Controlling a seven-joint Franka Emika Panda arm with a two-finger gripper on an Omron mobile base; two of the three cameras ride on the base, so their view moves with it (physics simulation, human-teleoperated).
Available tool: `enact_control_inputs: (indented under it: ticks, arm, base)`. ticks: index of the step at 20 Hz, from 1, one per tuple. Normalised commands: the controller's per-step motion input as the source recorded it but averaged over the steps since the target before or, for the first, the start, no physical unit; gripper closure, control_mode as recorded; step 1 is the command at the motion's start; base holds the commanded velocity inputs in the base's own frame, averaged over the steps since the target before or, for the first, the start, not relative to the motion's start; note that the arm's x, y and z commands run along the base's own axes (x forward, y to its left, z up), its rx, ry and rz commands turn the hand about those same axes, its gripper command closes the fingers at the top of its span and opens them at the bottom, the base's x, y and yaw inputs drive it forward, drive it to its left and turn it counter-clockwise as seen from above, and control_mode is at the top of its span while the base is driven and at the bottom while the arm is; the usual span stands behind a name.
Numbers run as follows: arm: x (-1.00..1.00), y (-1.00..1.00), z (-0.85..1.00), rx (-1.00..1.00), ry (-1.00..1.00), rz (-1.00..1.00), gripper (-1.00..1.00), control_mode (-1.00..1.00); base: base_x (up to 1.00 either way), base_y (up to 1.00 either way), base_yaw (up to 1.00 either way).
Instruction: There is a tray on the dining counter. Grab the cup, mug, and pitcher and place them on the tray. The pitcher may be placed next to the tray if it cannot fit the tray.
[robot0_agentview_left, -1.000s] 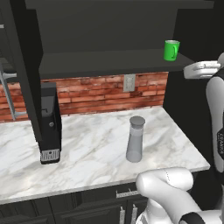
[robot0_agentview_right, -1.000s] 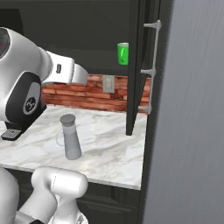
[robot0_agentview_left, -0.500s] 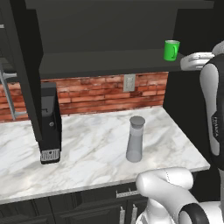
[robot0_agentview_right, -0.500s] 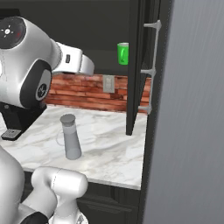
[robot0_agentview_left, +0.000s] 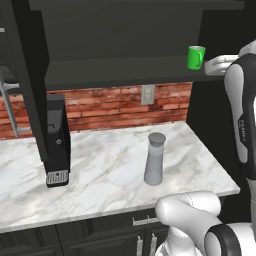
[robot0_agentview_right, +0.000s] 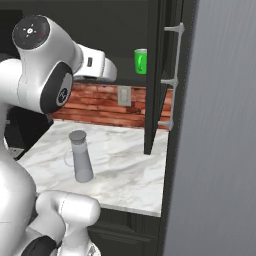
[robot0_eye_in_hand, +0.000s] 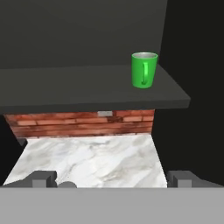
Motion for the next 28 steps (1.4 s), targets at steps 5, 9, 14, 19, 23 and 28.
enact_control_inputs:
  ticks: [5,9,14,19,23,28]
  arm:
    - [0.42,-0.08,0.0,0.0,0.0,0.0,-1.0,-1.0]
    - [0.41,-0.09,0.0,0.0,0.0,0.0,-1.0,-1.0]
    - [0.33,-0.02,0.0,0.0,0.0,0.0,-1.0,-1.0]
    - [0.32,0.0,-0.01,0.0,0.0,-0.01,-1.0,-1.0]
    - [0.42,-0.04,0.0,0.0,0.0,-0.01,-1.0,-1.0]
    - [0.31,-0.12,-0.06,0.0,0.0,0.0,-1.0,-1.0]
  base:
    - [0.0,0.0,0.0]
    - [0.0,0.0,0.0]
    - [0.0,0.0,0.0]
    - [0.0,0.0,0.0]
    - [0.0,0.0,0.0]
    - [0.0,0.0,0.0]
